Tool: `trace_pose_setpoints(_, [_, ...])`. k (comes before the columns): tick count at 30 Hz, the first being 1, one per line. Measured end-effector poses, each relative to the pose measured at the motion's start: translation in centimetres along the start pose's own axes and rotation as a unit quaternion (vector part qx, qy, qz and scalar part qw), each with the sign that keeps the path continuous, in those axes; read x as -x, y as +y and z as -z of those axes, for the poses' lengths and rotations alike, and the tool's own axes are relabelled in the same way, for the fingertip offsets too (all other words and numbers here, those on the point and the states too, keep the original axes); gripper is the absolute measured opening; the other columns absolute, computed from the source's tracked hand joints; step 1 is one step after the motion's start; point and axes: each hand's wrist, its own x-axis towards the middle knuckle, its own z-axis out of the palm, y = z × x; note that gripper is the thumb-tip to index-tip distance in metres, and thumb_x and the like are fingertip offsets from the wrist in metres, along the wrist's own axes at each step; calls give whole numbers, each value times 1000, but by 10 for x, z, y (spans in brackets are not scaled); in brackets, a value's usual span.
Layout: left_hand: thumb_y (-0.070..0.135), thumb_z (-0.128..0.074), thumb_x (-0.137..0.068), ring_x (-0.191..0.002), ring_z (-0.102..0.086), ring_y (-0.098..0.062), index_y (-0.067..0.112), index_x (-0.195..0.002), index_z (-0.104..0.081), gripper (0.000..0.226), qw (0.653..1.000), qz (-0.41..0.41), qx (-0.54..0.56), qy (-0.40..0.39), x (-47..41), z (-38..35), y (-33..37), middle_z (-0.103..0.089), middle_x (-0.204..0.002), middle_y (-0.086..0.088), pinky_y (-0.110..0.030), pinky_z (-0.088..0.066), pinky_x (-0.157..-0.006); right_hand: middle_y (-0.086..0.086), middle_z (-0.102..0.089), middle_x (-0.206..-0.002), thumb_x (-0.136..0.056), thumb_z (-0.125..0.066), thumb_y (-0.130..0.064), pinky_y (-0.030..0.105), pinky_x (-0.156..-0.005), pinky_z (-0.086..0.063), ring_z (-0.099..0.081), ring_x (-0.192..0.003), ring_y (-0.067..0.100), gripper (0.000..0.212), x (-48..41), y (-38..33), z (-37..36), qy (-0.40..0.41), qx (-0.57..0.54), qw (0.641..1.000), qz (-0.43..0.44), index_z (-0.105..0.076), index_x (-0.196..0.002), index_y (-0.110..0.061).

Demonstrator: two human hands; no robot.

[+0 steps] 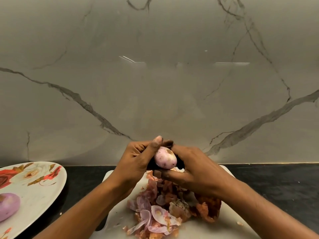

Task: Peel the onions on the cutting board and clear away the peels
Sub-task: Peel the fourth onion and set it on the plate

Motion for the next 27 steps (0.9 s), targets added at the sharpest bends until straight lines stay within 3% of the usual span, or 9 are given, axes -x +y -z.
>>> trace_pose_setpoints(3, [37, -55, -98, -108, -76, -23, 10, -118, -78, 41, 1000, -2, -2, -7, 0, 0, 0, -80, -116, -4, -31, -64, -83, -24, -66, -98, -92, -63, -73, 19, -69, -49, -62, -86, -1, 38, -1, 2, -1, -11, -6, 1000, 0, -58, -114, -43])
trace_pose_setpoints(6, [32, -65, -91, -114, -74, -17, 17, -129, -72, 42, 999, -10, -19, -46, 2, 1, 2, -78, -121, 2, -27, -62, -87, -18, -69, -110, -94, -56, -75, 36, -81, -60, -68, -97, 6, 44, 0, 9, 3, -25, -7, 1000, -7, -57, -122, -41])
trace_pose_setpoints(8, [25, -70, -88, -117, -73, -16, 16, -134, -69, 47, 998, -25, -31, -54, 3, 1, 0, -77, -124, 2, -26, -60, -93, -18, -68, -114, -96, -52, -76, 38, -84, -60, -67, -101, 7, 46, 2, 10, 5, -32, 7, 999, -7, -53, -127, -43])
trace_pose_setpoints(10, [25, -68, -90, -117, -73, -17, 15, -132, -70, 43, 998, -42, -37, -41, 3, 0, -2, -78, -123, 1, -28, -60, -94, -19, -66, -116, -96, -49, -76, 38, -85, -59, -66, -102, 7, 47, 4, 11, 6, -35, 21, 999, -4, -49, -130, -43])
trace_pose_setpoints(15, [26, -58, -96, -104, -77, -28, 9, -120, -76, 35, 999, -47, -12, -17, 1, 2, 0, -80, -112, -9, -29, -64, -78, -19, -62, -121, -95, -43, -79, 37, -85, -56, -63, -101, 9, 54, 5, 7, 6, -48, 61, 997, 4, -41, -135, -43])
trace_pose_setpoints(21, [26, -59, -96, -97, -79, -28, 11, -115, -78, 30, 998, -48, -47, 18, 0, 4, 5, -81, -106, -6, -34, -66, -71, -25, -56, -138, -99, -45, -74, 29, -100, -51, -57, -119, 1, 58, 7, 6, 14, -72, 15, 997, 17, -32, -150, -49])
trace_pose_setpoints(24, [20, -66, -93, -85, -80, -30, 10, -112, -79, 25, 995, -50, -60, 53, 1, 6, 12, -82, -101, -7, -35, -66, -67, -22, -59, -118, -99, -44, -75, 30, -87, -53, -60, -103, 6, 43, 7, 7, 17, -55, 19, 998, 23, -40, -132, -48])
trace_pose_setpoints(27, [20, -69, -92, -81, -80, -33, 9, -109, -79, 22, 996, -25, -59, 61, 1, 9, 20, -82, -97, -9, -37, -67, -65, -16, -53, -101, -99, -45, -74, 25, -68, -46, -54, -88, 10, 38, 6, 9, 18, -29, 70, 997, 30, -40, -117, -41])
